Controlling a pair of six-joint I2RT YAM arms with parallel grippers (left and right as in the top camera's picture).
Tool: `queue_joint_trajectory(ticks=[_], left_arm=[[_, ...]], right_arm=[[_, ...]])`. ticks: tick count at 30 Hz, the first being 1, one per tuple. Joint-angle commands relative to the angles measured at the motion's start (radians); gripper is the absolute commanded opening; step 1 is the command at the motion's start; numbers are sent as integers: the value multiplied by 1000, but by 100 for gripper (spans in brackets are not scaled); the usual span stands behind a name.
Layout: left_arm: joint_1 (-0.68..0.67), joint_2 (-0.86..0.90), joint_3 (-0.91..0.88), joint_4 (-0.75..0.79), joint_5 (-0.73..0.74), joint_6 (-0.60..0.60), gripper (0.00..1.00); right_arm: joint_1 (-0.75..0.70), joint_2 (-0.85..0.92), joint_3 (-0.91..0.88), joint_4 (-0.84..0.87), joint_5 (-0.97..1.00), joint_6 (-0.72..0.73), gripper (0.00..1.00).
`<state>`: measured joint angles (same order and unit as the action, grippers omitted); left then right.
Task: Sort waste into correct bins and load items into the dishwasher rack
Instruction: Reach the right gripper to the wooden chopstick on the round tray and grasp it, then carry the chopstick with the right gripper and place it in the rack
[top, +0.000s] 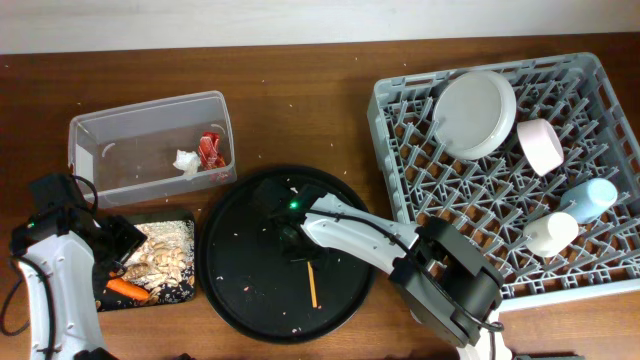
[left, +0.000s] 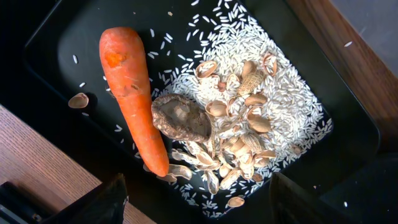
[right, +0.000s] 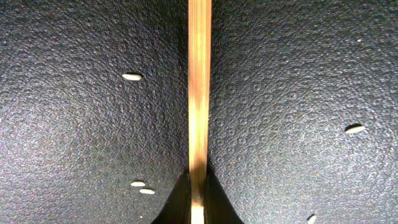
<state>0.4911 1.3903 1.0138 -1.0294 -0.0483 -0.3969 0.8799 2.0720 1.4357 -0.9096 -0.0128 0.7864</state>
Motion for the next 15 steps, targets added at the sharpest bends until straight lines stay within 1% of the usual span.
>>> queue_joint_trajectory(ticks=[1, 4, 8, 12, 15], left_arm=[[1, -13, 14, -1, 0, 9, 73], [1, -13, 14, -1, 0, 9, 73], [1, -13, 14, -1, 0, 9, 73], [1, -13, 14, -1, 0, 9, 73], [1, -13, 14, -1, 0, 9, 73]], right_arm=[[-6, 0, 16, -54, 0, -4, 4], [-37, -44, 68, -113, 3, -61, 4], [-102, -146, 130, -188, 5, -159, 4], [-195, -287, 143, -267, 46, -222, 4], [-276, -381, 143, -323, 69, -311, 4]])
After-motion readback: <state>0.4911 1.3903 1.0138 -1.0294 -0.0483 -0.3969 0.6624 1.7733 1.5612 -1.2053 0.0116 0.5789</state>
